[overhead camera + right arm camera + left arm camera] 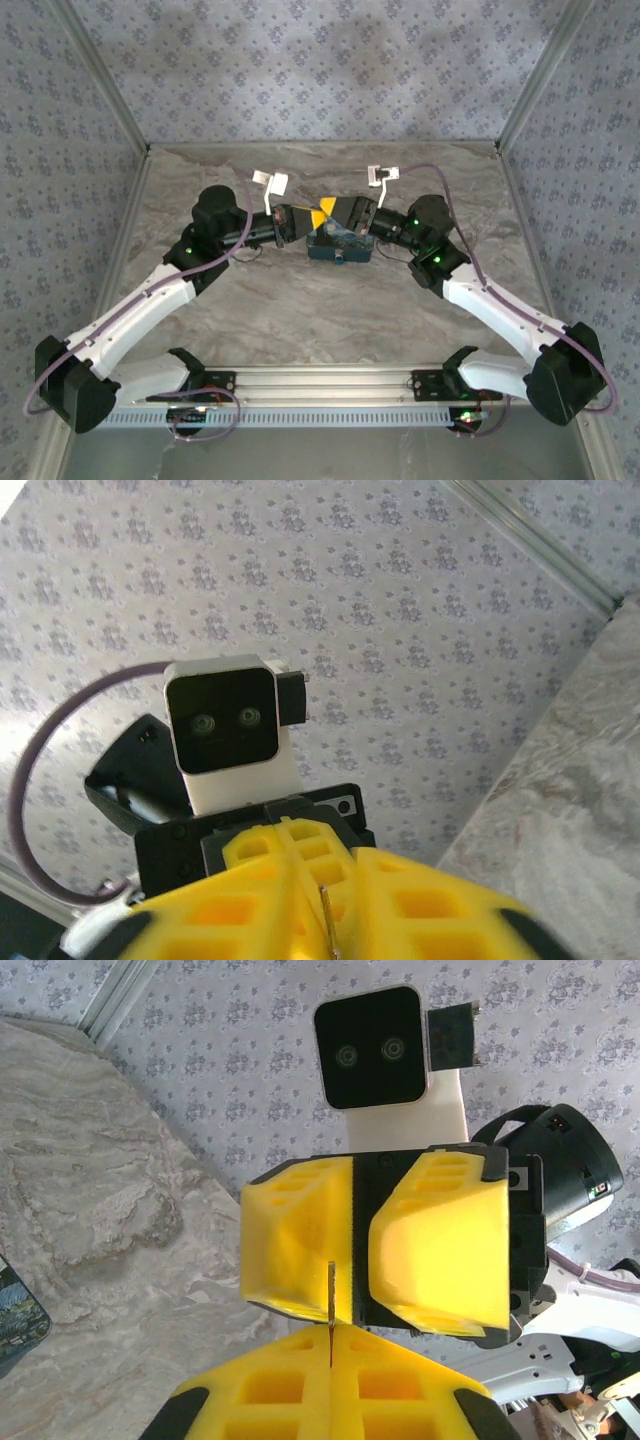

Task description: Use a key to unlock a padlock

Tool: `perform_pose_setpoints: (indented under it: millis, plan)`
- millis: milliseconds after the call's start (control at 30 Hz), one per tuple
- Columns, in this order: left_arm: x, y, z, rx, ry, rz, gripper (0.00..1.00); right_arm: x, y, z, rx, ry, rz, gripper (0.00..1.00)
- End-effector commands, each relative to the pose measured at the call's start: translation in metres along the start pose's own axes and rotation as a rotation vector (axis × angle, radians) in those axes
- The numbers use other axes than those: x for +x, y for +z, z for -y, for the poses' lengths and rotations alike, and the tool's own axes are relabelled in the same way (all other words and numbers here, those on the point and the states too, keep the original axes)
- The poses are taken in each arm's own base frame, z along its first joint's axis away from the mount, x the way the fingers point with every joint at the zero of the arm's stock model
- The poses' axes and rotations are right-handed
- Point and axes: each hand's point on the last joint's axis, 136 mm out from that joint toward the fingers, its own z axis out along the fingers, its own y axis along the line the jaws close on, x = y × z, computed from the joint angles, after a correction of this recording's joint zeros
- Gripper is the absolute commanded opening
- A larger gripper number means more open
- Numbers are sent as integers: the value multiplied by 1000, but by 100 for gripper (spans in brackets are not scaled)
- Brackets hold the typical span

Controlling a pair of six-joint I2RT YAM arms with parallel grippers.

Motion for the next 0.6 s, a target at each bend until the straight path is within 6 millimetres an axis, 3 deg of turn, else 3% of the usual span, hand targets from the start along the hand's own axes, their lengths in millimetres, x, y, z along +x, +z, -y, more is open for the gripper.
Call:
perform_pose_setpoints:
  millis: [0, 133, 267, 433, 567]
  plan:
    - [-13, -2, 14, 30, 50, 49, 0, -9, -8, -18, -28, -45, 30, 31]
    - [-16, -3, 15, 32, 54, 64, 0, -2, -11, -13, -19, -33, 27, 34]
    - [-18, -4, 17, 32, 57, 76, 0, 5, -14, -12, -26, -28, 25, 28]
    - [-20, -5, 19, 42, 52, 86, 0, 9, -15, -9, -18, -27, 20, 27]
    - [-19, -5, 20, 48, 46, 86, 0, 9, -13, -15, -38, -37, 15, 19]
